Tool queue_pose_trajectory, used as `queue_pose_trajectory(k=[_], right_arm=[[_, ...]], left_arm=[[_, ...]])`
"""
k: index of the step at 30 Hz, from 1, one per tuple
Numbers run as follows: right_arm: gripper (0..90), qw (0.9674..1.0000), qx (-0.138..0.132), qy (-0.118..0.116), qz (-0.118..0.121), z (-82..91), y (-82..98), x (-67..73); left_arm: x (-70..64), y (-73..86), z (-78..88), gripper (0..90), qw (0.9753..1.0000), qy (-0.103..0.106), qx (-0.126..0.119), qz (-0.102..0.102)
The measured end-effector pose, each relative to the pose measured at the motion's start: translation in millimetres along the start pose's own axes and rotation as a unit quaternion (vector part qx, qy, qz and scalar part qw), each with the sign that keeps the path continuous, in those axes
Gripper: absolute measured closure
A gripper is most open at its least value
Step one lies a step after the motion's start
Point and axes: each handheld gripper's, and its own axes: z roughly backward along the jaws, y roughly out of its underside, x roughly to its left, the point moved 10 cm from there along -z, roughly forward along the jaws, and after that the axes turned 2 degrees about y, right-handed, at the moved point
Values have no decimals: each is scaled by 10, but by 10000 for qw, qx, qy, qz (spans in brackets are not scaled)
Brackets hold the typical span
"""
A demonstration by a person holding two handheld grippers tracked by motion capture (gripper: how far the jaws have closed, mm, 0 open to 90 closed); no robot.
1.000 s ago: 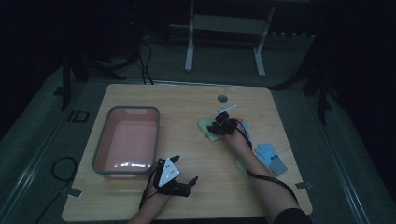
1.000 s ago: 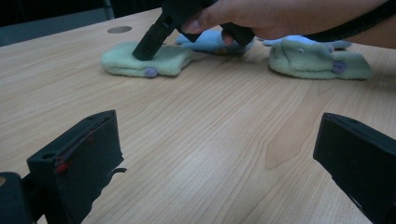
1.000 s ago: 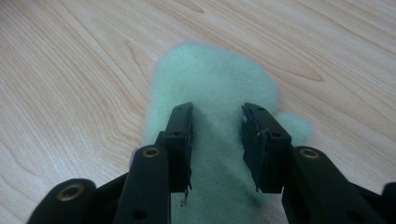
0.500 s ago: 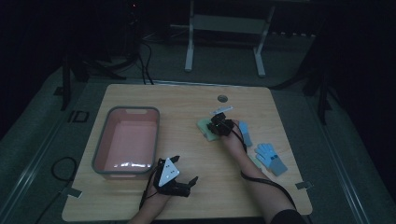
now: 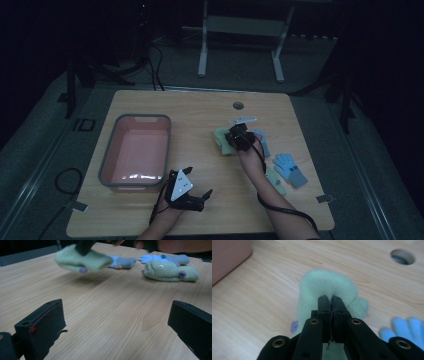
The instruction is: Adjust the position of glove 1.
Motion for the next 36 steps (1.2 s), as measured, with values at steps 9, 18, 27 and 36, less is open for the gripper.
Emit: queue_pose_trajectory(k=[9, 18, 27, 36], right_arm=[[875, 9977, -504, 35, -456, 524, 117, 221], [874, 9950, -528, 221, -815, 746, 527, 403], [874, 9915, -503, 487, -1094, 760, 910, 524], [866, 9899, -232, 598, -1261, 550, 1146, 518]], left_arm=[[-4, 1, -1, 13, 10000, -27, 13, -45], [-24, 0, -6, 13, 9999, -48, 24, -122], [-34, -3, -3, 13, 9999, -42, -2, -136], [-34, -6, -2, 13, 9999, -19, -20, -118]])
